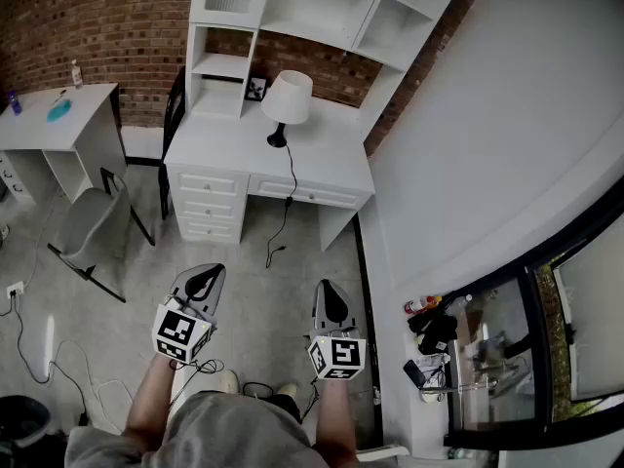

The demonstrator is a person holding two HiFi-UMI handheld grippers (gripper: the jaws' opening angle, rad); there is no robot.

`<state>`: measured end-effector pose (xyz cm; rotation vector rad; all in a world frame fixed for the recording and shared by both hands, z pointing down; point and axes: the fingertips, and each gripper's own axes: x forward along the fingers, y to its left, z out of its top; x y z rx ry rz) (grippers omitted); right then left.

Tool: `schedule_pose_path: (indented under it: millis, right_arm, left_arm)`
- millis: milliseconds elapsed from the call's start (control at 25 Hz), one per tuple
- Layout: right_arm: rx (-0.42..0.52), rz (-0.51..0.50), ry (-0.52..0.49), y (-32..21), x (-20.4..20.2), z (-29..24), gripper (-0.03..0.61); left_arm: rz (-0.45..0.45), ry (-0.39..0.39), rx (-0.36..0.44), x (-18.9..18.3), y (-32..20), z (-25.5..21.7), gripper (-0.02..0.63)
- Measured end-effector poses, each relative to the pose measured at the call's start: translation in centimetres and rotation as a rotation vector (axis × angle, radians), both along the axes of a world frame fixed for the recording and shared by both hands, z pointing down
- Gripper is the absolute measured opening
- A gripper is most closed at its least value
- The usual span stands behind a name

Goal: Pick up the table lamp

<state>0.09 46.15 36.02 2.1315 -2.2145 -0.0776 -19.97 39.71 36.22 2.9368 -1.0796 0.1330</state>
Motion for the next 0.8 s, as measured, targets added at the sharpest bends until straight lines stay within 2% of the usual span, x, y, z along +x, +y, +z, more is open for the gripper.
schedule_pose_path:
  millis: [360, 800]
  right_arm:
    - [-0.005, -0.006, -0.037, 0.2, -0.9, 0.2, 0.023]
    - [-0.024, -0.027, -0.077, -2.6, -1.9, 1.4, 0.023]
  left_arm:
    - [0.004, -0.002, -0.006, -0.8, 0.1, -0.1, 0.003]
    - [0.011, -0.015, -0.008, -1.5, -2.0, 0.8, 0.003]
